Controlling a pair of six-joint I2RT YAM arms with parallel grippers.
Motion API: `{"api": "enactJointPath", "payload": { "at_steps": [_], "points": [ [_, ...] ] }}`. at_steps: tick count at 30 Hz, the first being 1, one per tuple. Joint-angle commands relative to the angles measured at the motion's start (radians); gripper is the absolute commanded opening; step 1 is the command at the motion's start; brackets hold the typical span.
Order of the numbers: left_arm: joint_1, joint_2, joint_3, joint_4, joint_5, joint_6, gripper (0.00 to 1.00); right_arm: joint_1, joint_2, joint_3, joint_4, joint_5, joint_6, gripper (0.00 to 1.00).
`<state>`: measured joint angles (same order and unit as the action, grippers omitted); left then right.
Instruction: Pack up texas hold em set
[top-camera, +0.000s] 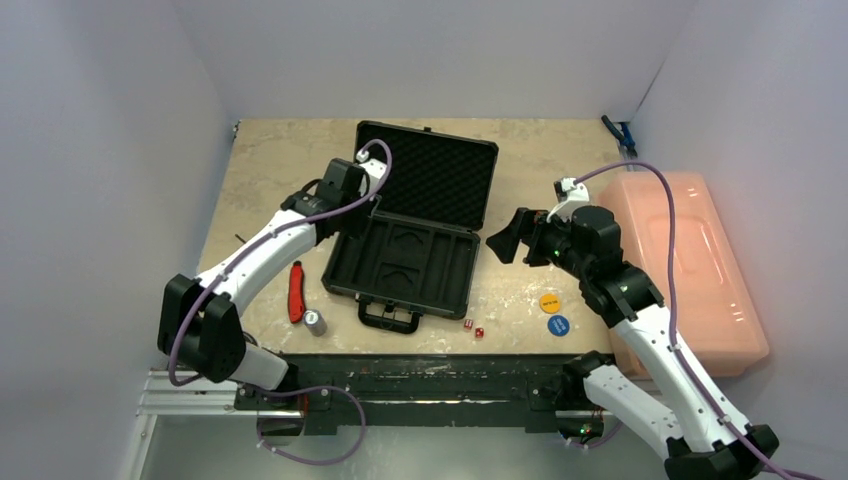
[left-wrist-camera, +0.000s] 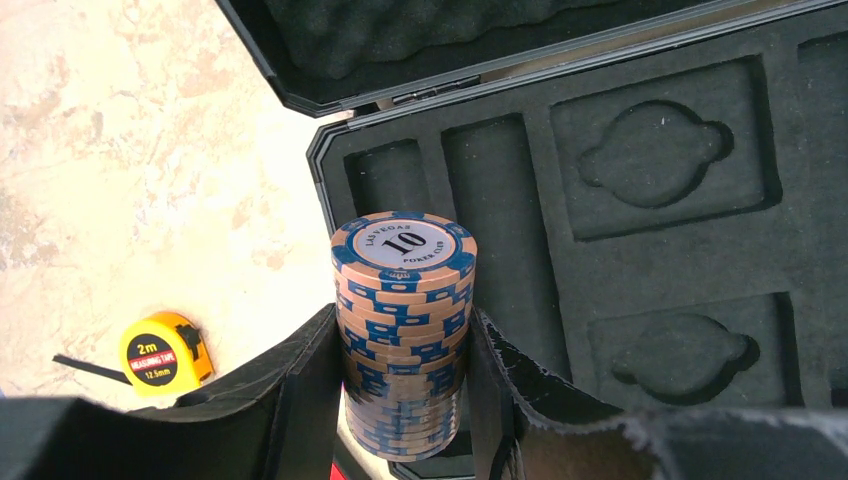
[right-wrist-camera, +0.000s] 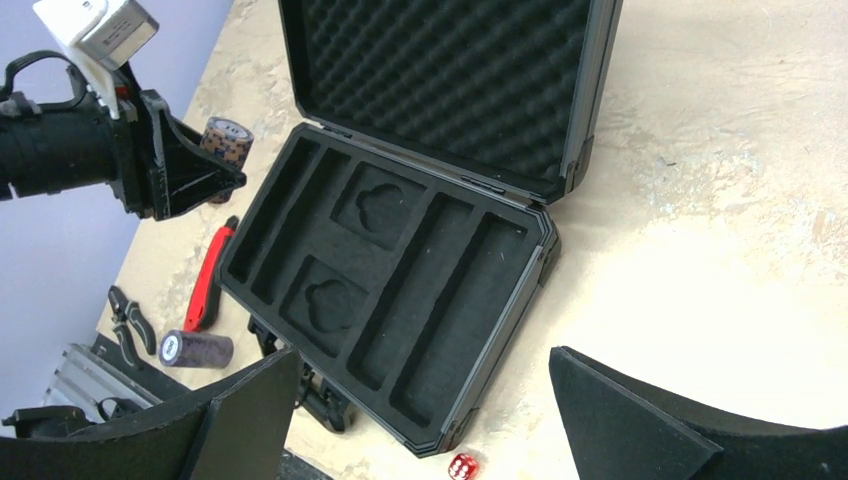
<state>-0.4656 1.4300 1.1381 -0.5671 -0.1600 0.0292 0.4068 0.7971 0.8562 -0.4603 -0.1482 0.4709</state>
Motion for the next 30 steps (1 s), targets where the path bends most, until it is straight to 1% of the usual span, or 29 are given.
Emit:
{"api": "enactJointPath", "payload": {
  "at_steps": [1, 5, 12, 22, 30],
  "points": [
    [0.025, 0.057, 0.127, -0.047, 0.045, 0.016, 0.0, 0.001, -0.01, 0.018, -0.001, 0.022, -0.02, 0.99],
    [0.035, 0.138, 0.183, -0.104, 0.041, -0.006, 0.0, 0.003, -0.016, 0.02, -0.005, 0.03, -0.022, 0.99],
    [0.067, 0.191, 0.193, -0.096, -0.007, -0.07, 0.0, 0.002, -0.029, 0.012, -0.014, 0.036, -0.024, 0.99],
    [0.068, 0.295, 0.244, -0.098, -0.044, -0.133, 0.0, 0.002, -0.03, 0.014, -0.01, 0.036, -0.023, 0.99],
    [0.068, 0.329, 0.247, -0.096, -0.089, -0.177, 0.0, 0.002, -0.033, 0.014, -0.02, 0.042, -0.023, 0.99]
  ]
}}
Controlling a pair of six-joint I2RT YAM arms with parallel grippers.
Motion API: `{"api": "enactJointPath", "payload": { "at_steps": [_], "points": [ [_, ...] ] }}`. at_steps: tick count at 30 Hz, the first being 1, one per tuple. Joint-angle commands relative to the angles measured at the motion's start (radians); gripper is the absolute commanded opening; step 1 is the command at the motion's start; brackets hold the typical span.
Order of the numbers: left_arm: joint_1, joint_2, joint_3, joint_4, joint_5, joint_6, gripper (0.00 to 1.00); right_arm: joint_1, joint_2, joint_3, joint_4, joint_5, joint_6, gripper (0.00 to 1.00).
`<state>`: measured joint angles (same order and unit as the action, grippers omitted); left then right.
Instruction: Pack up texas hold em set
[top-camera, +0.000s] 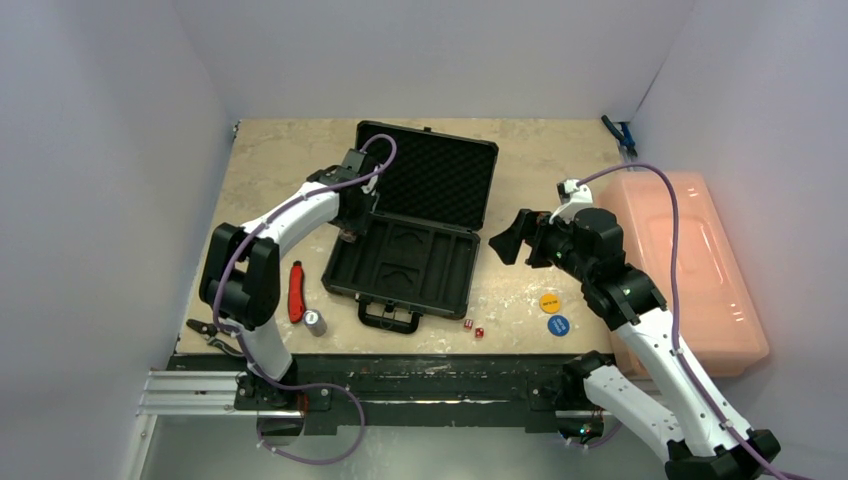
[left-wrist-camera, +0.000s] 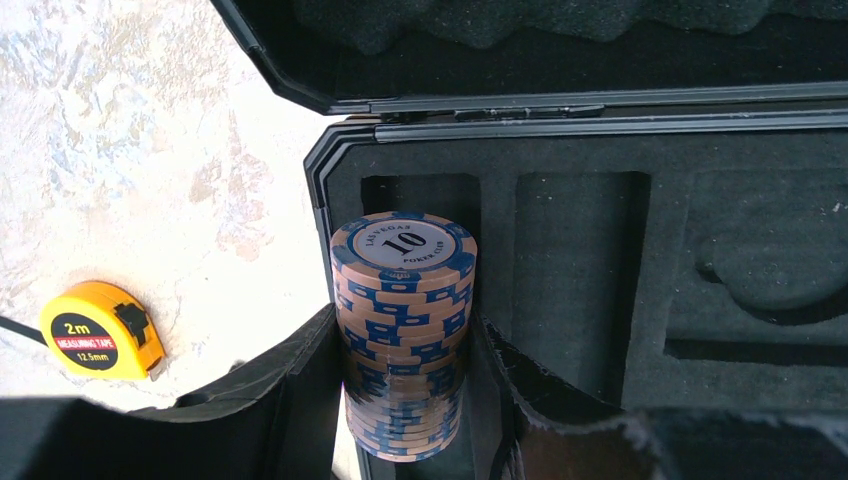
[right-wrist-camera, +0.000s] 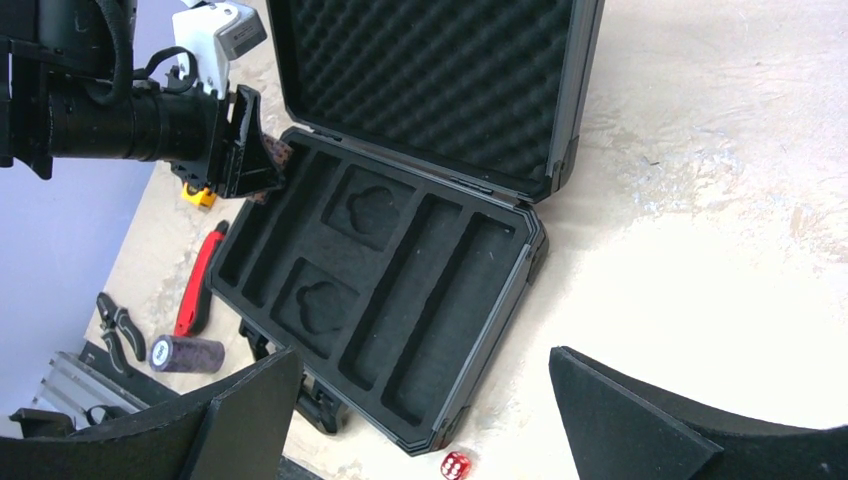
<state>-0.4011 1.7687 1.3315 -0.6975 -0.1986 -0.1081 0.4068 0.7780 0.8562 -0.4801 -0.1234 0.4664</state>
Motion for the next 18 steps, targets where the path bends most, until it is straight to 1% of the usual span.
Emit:
{"api": "enactJointPath", "payload": {
  "at_steps": [1, 8, 12, 18],
  "points": [
    [0.004, -0.009, 0.054, 0.035, -0.055, -0.043, 0.0, 0.002, -0.013, 0.014, 0.001, 0.018, -0.018, 0.99],
    [0.004, -0.005, 0.054, 0.034, -0.064, -0.048, 0.0, 0.002, -0.007, 0.016, 0.006, 0.01, -0.02, 0.99],
    [0.004, -0.006, 0.051, 0.034, -0.056, -0.051, 0.09, 0.002, -0.008, 0.015, 0.005, 0.011, -0.02, 0.99],
    [0.004, -0.003, 0.048, 0.041, -0.053, -0.053, 0.16, 0.002, -0.013, 0.012, 0.002, 0.013, -0.018, 0.99]
  ]
}}
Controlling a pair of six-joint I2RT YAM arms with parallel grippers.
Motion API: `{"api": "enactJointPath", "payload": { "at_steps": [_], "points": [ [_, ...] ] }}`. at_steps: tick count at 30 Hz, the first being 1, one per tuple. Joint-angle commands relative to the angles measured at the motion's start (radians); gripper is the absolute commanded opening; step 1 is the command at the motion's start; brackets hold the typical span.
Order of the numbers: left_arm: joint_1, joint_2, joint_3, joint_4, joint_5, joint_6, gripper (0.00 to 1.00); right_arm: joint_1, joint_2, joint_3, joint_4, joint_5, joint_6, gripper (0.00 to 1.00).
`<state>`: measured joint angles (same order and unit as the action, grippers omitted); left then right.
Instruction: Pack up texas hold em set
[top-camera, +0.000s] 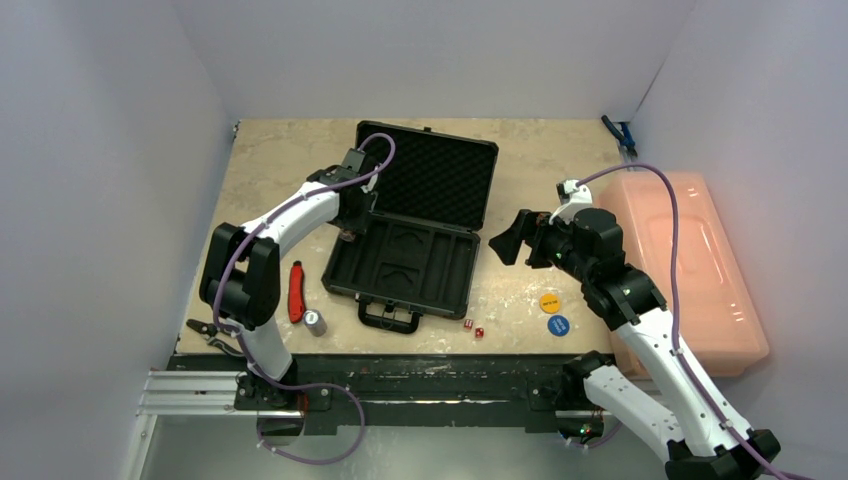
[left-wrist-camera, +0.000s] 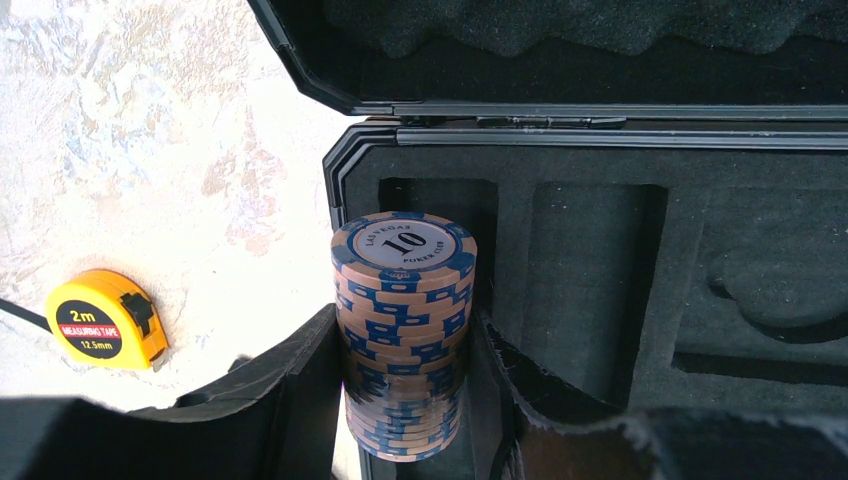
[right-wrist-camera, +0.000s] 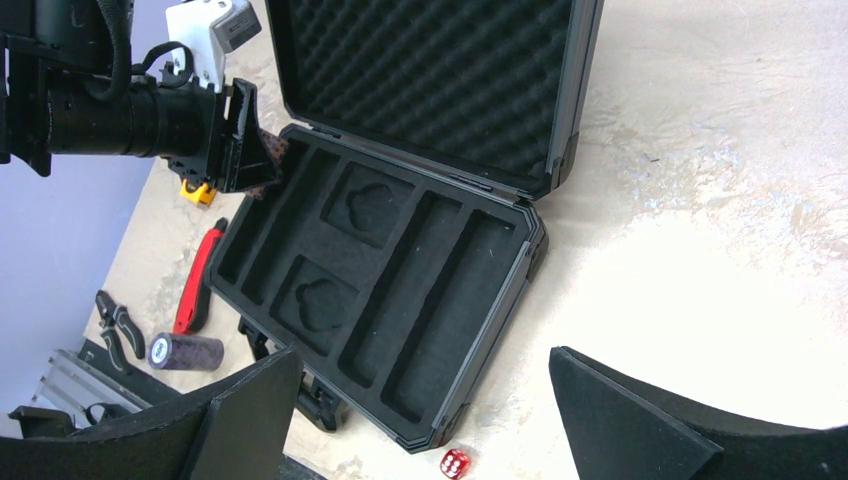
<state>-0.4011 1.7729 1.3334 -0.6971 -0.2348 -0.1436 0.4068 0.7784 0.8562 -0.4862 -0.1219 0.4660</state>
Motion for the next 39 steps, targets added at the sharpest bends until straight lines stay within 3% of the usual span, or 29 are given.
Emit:
{"api": "enactJointPath", "payload": {
  "at_steps": [1, 6, 13, 30, 39],
  "points": [
    [0.004, -0.006, 0.046, 0.04, -0.017, -0.017, 0.16, 0.002, -0.015, 0.012, 0.008, 0.011, -0.018, 0.99],
    [0.004, -0.008, 0.044, 0.041, -0.019, -0.018, 0.2, 0.002, -0.012, 0.012, 0.008, 0.011, -0.018, 0.99],
    [0.004, -0.015, 0.038, 0.043, -0.021, -0.017, 0.34, 0.002, -0.01, 0.011, 0.009, 0.011, -0.018, 0.99],
    [0.004, -0.109, -0.009, 0.066, 0.019, -0.026, 0.73, 0.002, -0.014, 0.009, 0.007, 0.011, -0.017, 0.99],
    [0.004, -0.251, -0.128, 0.085, -0.005, -0.1, 0.71, 0.003, -0.01, 0.007, 0.011, 0.01, -0.017, 0.99]
  ]
}}
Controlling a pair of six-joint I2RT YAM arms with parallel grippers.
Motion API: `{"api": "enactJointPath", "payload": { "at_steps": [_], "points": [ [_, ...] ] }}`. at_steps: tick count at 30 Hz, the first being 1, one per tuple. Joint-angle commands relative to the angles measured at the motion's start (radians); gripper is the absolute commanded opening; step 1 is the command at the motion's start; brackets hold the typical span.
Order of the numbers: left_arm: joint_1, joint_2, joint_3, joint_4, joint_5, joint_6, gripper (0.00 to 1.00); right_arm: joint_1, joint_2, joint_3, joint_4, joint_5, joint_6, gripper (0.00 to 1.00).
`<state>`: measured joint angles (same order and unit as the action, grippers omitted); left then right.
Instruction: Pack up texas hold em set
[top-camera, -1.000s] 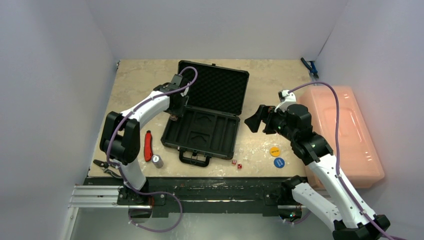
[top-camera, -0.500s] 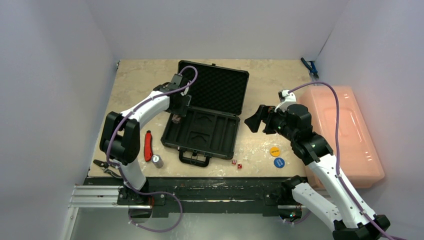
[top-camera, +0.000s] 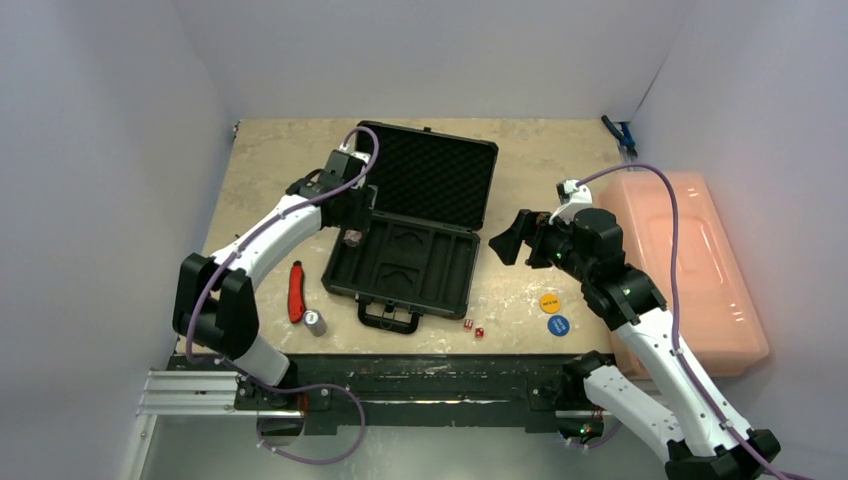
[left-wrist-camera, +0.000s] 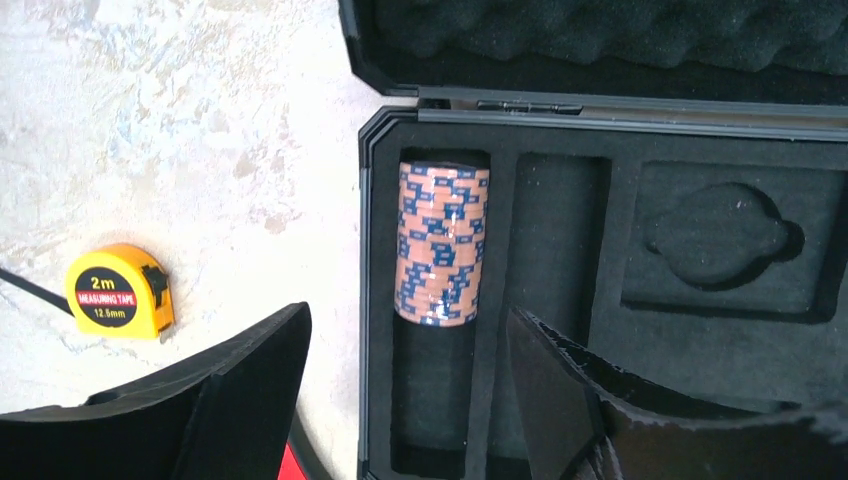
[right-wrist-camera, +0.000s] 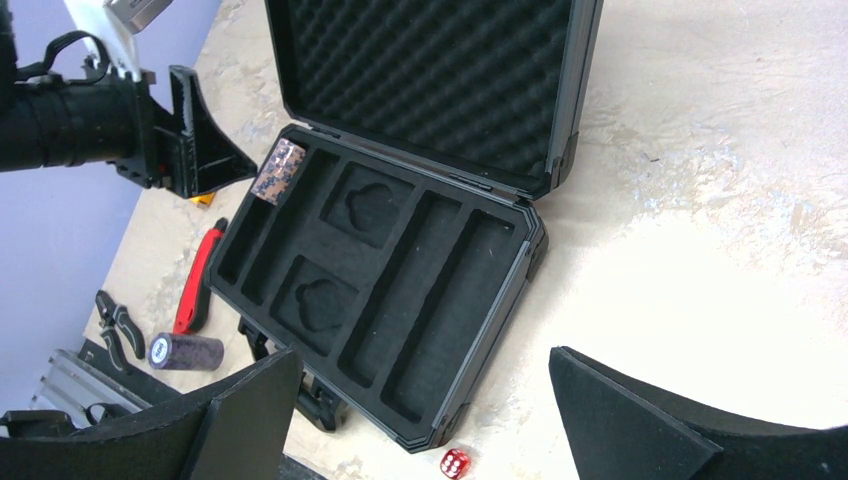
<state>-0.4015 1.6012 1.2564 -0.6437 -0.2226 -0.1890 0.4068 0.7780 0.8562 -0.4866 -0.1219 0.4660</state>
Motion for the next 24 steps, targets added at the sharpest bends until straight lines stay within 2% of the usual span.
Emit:
{"api": "enactJointPath", "payload": {
  "at_steps": [1, 5, 15, 19, 24],
  "points": [
    [0.004, -0.095, -0.068, 0.035, -0.023, -0.065, 0.7, 0.002, -0.009, 0.007, 0.013, 0.01, -0.017, 0.99],
    [0.004, -0.163, -0.142, 0.064, -0.037, -0.105, 0.65, 0.002, -0.005, 0.004, 0.019, 0.008, -0.018, 0.99],
    [0.004, -0.176, -0.257, 0.169, -0.039, -0.177, 0.33, 0.002, 0.003, 0.006, 0.017, 0.012, -0.021, 0.99],
    [0.004, -0.135, -0.256, 0.184, -0.026, -0.189, 0.26, 0.001, 0.001, 0.007, 0.013, 0.014, -0.021, 0.99],
    [0.004, -0.092, -0.259, 0.222, -0.009, -0.198, 0.22, 0.003, 0.002, 0.013, 0.007, 0.015, -0.021, 0.99]
  ]
}}
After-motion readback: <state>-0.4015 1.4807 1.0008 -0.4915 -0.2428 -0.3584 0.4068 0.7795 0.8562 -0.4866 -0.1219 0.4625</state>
